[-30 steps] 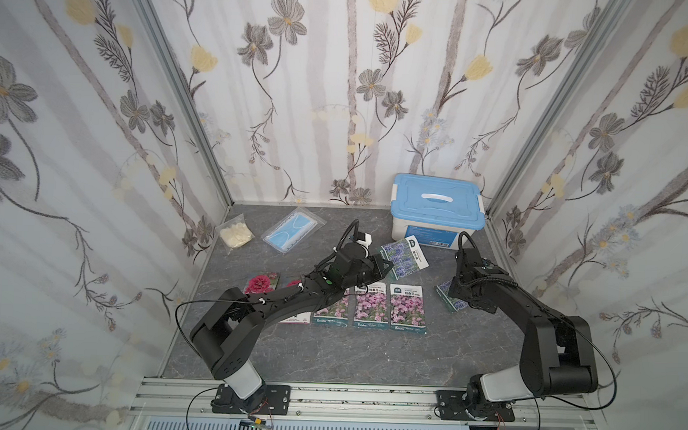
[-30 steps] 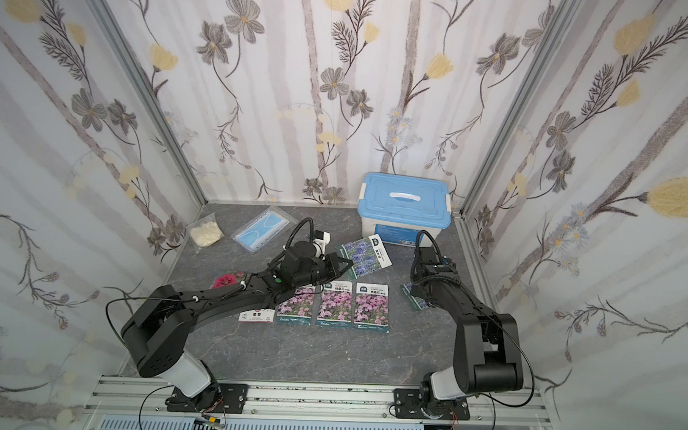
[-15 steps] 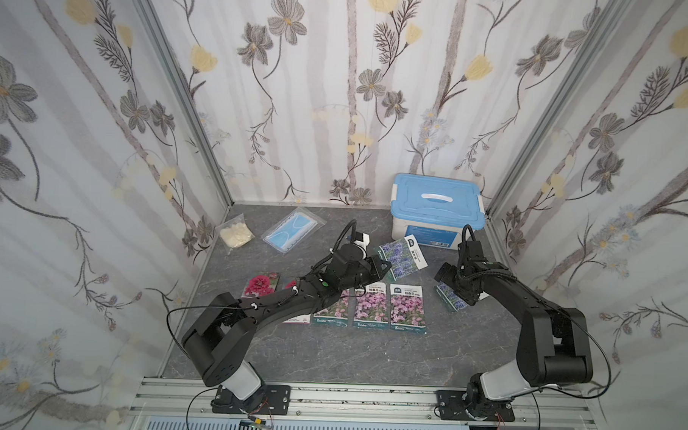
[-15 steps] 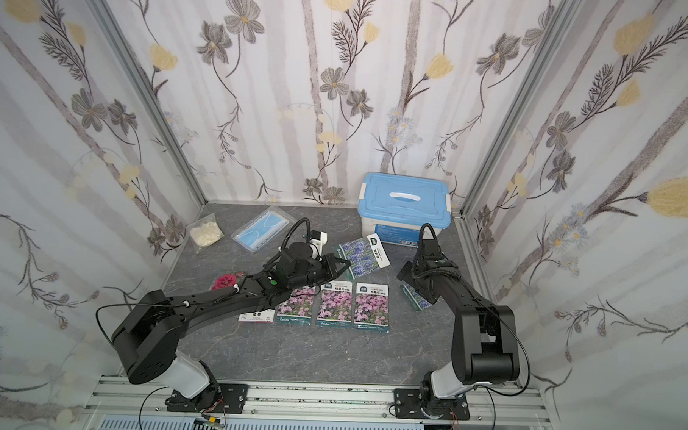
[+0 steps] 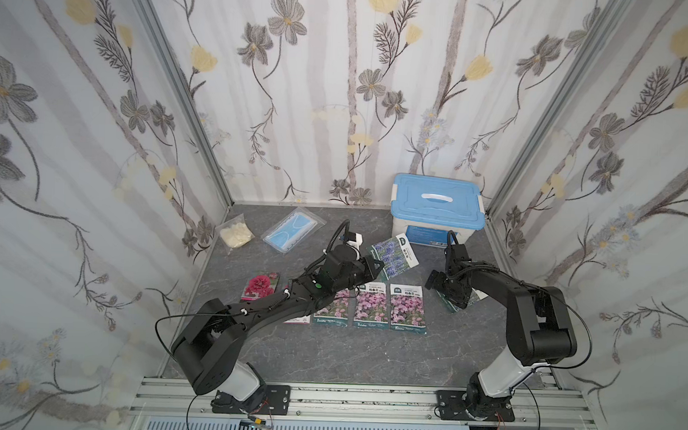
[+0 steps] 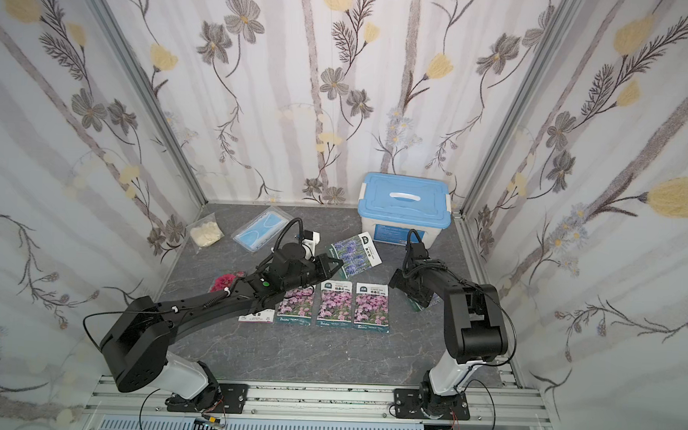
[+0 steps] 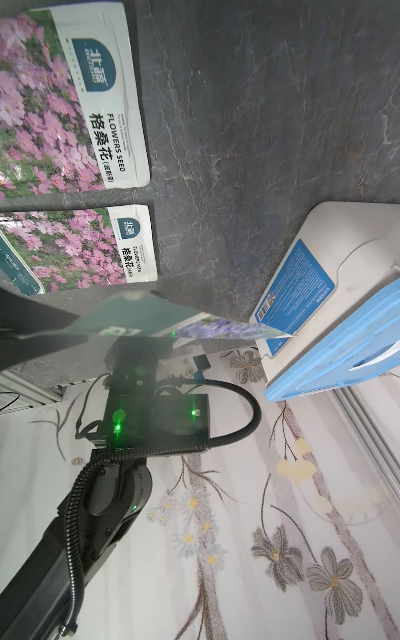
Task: Arrange the seed packets in a row
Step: Adjust the seed packet at the center of the board.
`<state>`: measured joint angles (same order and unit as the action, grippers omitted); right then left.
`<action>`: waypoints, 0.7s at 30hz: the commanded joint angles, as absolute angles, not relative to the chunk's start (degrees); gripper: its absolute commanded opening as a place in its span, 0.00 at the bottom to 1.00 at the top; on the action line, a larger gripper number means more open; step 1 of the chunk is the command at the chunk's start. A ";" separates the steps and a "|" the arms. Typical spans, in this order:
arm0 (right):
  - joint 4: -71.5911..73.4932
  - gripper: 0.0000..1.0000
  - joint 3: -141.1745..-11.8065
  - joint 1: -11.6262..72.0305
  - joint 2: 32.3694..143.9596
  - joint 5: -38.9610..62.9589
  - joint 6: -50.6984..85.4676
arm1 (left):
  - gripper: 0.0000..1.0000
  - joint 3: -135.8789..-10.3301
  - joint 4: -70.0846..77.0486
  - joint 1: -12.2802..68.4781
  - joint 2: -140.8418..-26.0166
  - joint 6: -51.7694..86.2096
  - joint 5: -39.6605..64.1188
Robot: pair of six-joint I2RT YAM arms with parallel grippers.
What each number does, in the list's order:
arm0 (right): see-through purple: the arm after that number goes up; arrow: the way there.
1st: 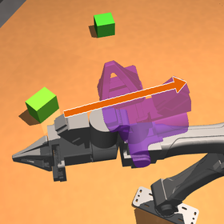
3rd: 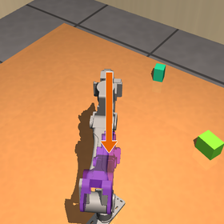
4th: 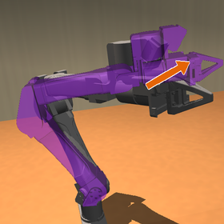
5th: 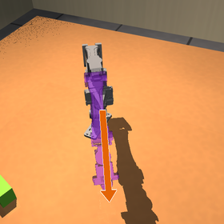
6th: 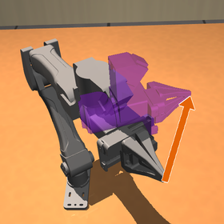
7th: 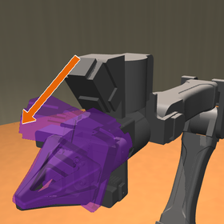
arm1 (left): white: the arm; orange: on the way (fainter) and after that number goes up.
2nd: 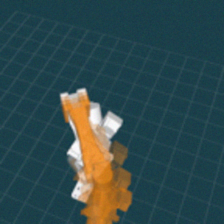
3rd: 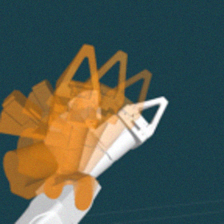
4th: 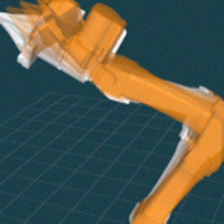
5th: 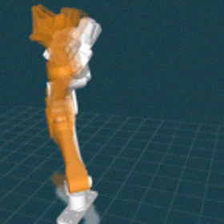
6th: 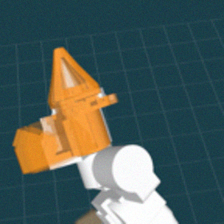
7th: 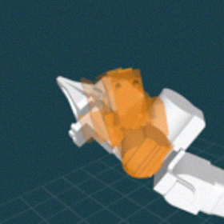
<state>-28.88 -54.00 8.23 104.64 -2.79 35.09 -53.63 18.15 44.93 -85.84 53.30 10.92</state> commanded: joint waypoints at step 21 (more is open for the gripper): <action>-31.88 1.00 -53.73 0.67 95.28 -5.98 33.10 | 0.00 -54.06 20.31 43.66 -89.62 53.16 11.90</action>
<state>-33.65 -52.56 2.20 93.82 -4.82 34.24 -54.00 17.78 43.44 -88.99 52.71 11.11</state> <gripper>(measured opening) 0.996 0.051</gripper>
